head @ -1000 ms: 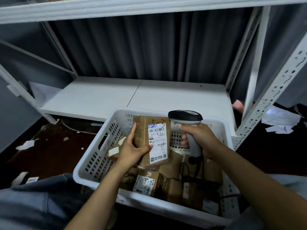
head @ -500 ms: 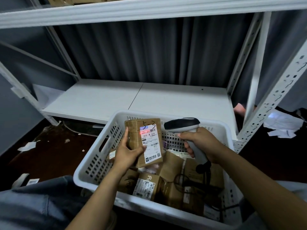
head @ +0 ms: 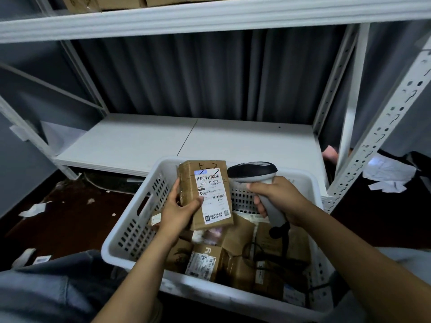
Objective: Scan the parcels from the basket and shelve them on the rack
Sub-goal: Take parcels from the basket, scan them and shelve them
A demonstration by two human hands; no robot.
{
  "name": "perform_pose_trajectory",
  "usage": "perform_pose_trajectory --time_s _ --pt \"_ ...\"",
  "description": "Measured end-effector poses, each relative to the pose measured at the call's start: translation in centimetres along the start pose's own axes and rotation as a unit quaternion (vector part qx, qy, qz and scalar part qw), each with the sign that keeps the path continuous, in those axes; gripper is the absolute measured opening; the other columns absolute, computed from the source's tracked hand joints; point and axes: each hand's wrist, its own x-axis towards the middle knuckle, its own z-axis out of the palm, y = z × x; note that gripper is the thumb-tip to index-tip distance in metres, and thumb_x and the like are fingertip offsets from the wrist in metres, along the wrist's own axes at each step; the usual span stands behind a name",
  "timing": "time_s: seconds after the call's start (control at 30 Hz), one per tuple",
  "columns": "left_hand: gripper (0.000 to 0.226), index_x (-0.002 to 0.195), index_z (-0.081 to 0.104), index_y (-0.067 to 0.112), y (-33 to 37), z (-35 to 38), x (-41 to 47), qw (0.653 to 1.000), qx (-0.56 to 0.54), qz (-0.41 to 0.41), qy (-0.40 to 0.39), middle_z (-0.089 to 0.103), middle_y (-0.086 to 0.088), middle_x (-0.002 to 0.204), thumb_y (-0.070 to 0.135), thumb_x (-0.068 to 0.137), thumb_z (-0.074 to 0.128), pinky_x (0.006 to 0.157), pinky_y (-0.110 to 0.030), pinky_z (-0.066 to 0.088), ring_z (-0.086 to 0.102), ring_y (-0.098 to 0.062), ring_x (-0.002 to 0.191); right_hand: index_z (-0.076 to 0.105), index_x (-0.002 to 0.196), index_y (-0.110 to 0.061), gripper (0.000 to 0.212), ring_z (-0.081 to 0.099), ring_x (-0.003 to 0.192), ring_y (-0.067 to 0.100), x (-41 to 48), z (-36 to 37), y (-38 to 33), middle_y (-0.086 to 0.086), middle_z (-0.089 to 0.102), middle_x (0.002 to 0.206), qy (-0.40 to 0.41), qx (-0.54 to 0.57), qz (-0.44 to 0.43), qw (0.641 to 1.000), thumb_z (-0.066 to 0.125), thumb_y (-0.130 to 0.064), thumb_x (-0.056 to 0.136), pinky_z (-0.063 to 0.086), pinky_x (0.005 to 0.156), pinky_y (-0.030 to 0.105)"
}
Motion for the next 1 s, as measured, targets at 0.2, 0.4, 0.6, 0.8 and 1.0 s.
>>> perform_pose_trajectory --time_s 0.2,0.4,0.6,0.8,1.0 --pt "0.049 0.123 0.043 0.02 3.9 -1.0 -0.6 0.996 -0.082 -0.041 0.009 0.066 -0.005 0.106 0.034 0.084 0.071 0.071 -0.029 0.051 0.065 -0.013 0.081 0.067 0.101 -0.001 0.019 0.07 0.075 0.024 -2.0 0.6 -0.4 0.017 0.073 0.086 0.06 0.066 -0.062 0.994 0.07 -0.013 0.087 0.06 0.073 0.034" --pt "0.058 0.104 0.042 0.026 8.7 -3.4 -0.9 0.989 -0.144 -0.029 -0.033 0.069 -0.009 0.105 0.06 0.066 0.069 0.067 -0.034 0.049 0.068 -0.027 0.092 0.069 0.112 -0.008 0.05 0.07 0.097 0.028 -5.0 3.4 -3.2 0.01 0.075 0.101 0.068 0.116 -0.111 0.985 0.082 -0.03 0.07 0.054 0.085 0.04" --pt "0.048 0.131 0.038 0.025 15.3 -7.9 -2.5 0.978 -0.184 0.059 -0.079 0.065 -0.003 0.117 0.035 0.091 0.062 0.063 -0.029 0.049 0.065 -0.016 0.095 0.069 0.103 -0.007 0.017 0.069 0.095 0.025 -6.2 6.7 -11.2 0.011 0.075 0.101 0.093 0.196 -0.173 0.961 0.068 -0.007 0.086 0.053 0.091 0.042" --pt "0.073 0.138 0.03 0.056 21.6 -13.7 -2.7 0.969 -0.166 0.108 -0.144 0.058 0.013 0.129 0.052 0.076 0.068 0.087 -0.046 0.052 0.06 -0.018 0.111 0.072 0.106 -0.005 0.023 0.07 0.095 0.025 -6.3 10.9 -19.9 0.009 0.075 0.1 0.09 0.183 -0.256 0.945 0.072 -0.007 0.083 0.056 0.081 0.034" --pt "0.049 0.133 0.048 0.042 27.7 -18.4 -0.7 0.952 -0.235 0.175 -0.088 0.067 0.011 0.118 0.032 0.089 0.066 0.076 -0.036 0.056 0.066 -0.013 0.099 0.07 0.107 -0.006 0.026 0.07 0.089 0.019 -4.8 14.1 -27.2 0.007 0.075 0.097 0.071 0.144 -0.287 0.944 0.073 -0.007 0.082 0.056 0.081 0.03"
